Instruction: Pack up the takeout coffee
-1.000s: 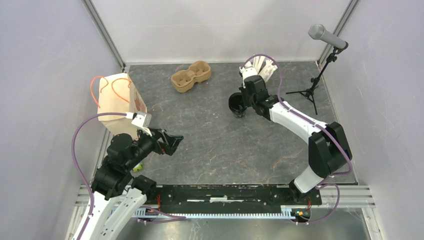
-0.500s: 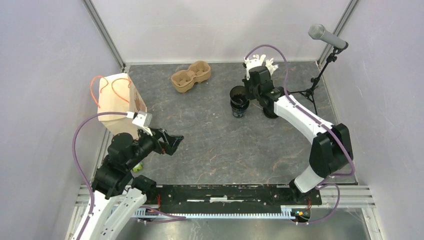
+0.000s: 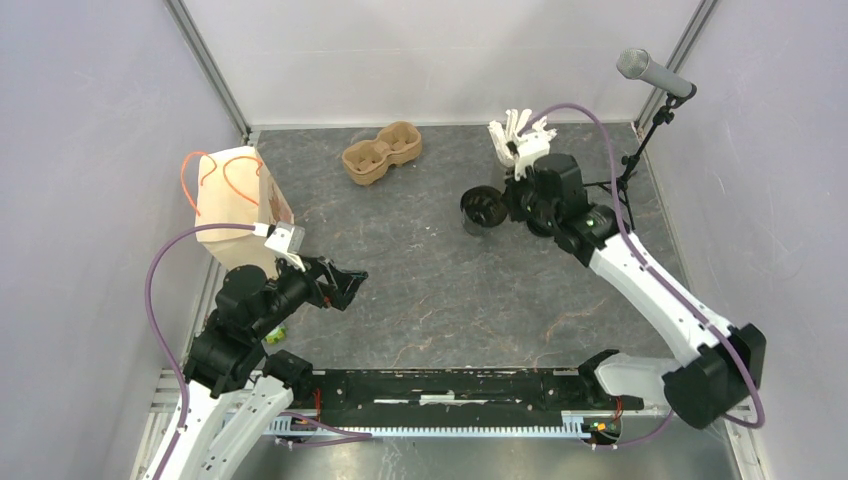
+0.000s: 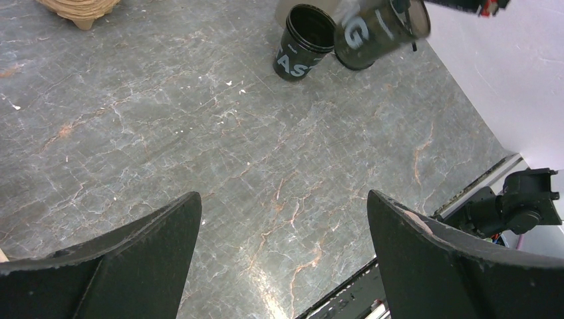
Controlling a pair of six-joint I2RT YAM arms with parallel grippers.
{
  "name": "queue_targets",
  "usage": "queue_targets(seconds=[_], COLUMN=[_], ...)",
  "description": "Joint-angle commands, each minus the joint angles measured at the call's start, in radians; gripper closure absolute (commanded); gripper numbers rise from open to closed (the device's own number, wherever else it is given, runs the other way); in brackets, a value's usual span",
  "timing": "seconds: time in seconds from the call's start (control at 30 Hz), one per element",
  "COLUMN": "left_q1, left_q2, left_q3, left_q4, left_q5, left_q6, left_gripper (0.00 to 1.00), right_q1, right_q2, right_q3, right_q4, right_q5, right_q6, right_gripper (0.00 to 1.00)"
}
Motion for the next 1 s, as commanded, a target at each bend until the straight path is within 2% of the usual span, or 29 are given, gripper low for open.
queue_targets(seconds=[0.0,0.1,0.27,0.57,0.7,0.77,0.87,0.97], left_q1=[0.0,-0.001,-0.001,-0.001,-0.001,-0.001,-0.001,0.0], left_q2=[-0.004,-0.005,0.004,0.017,0.011,0.013,0.018,0.015], left_q3=[0.0,-0.001,-0.001,0.002,0.001,0.002,0.003,0.001], left_q4=[0.019,0.019,0.017,0.011,0.01,0.009,0.009,0.009], left_q5=[0.0,-0.003,-0.012,-0.017,-0.029,-0.028,-0.021,-0.021], left_q6=[-0.017,-0.018,-0.018,-0.019,-0.019,-0.019,-0.019,-0.019], left_gripper=[0.0,0.0,0.0,0.0,0.0,0.0,0.0,0.0], right_q1=[0.07,0.166,0.282,0.413,0.419,0.418,0.419,0.411], right_q2=[-0.11,-0.165,-0.206,-0.224,-0.223,-0.233,-0.269,-0.303], right_q3=[-0.119,-0.227,-0.396,-0.509,-0.496,-0.466,-0.422,-0.421], right_q4=[-0.002,0.011,0.046,0.126,0.097,0.06,0.033,0.049], right_q5=[-0.058,-0.079,-0.001,0.086,0.123,0.183,0.295,0.476], right_q6=[0.026,0.059,0.121,0.247,0.257,0.25,0.207,0.133], right_gripper=[1.0,1.0,1.0,0.97,0.74,0.66,0.64,0.64])
